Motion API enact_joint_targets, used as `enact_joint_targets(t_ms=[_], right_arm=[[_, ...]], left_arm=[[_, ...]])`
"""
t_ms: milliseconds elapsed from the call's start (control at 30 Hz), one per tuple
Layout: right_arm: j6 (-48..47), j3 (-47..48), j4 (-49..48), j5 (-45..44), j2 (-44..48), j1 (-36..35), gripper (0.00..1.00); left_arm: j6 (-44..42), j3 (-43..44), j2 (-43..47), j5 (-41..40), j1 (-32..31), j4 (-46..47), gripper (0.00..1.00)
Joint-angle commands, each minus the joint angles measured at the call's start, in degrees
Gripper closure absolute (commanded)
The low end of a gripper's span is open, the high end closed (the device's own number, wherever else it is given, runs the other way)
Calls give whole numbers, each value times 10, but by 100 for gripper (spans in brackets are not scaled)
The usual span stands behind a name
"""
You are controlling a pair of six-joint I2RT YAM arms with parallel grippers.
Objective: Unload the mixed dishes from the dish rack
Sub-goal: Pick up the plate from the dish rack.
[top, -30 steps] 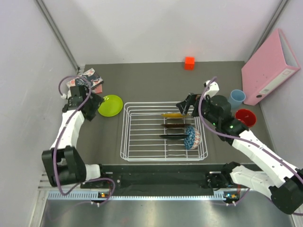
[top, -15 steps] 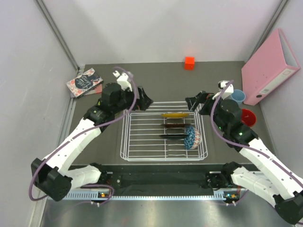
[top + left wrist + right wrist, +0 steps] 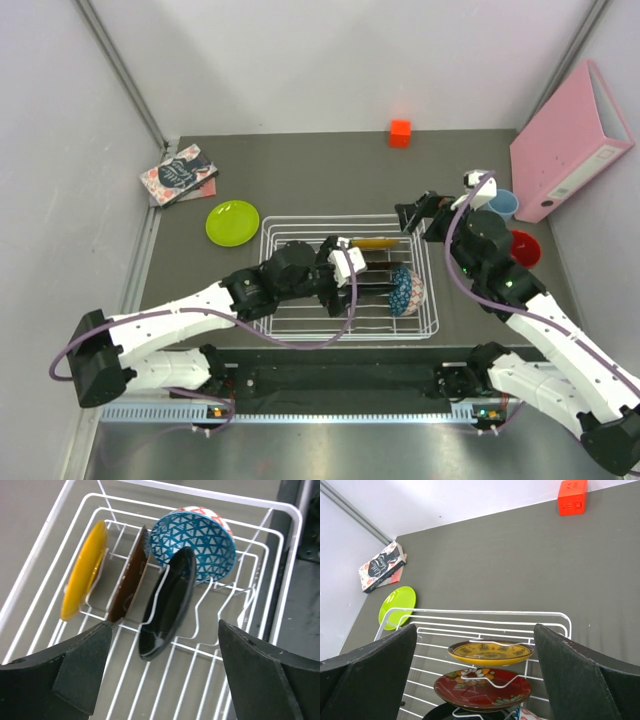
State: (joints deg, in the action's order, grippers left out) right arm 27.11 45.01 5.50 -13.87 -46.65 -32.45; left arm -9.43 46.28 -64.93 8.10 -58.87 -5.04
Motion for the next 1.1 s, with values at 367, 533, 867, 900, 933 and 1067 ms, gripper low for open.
enact_joint_targets(t_ms=[367, 533, 867, 900, 933, 1067], right_arm=[[-7, -12, -33, -7, -2, 3, 0], [-7, -18, -37, -1, -2, 3, 0], [-6, -22, -36, -1, 1, 3, 0], [-7, -22, -36, 0, 0, 3, 0], [-6, -22, -35, 0, 0, 3, 0], [-6, -21, -34, 2, -1, 4, 0]], left_arm=[[-125, 14, -63, 70, 0, 59, 32], [-132, 0, -81, 68, 0, 78, 39], [-133, 0, -125, 84, 0, 84, 65], [-133, -1, -126, 86, 0, 85, 66], [-133, -3, -129, 87, 0, 85, 67], [-132, -1, -131, 85, 0, 80, 84]])
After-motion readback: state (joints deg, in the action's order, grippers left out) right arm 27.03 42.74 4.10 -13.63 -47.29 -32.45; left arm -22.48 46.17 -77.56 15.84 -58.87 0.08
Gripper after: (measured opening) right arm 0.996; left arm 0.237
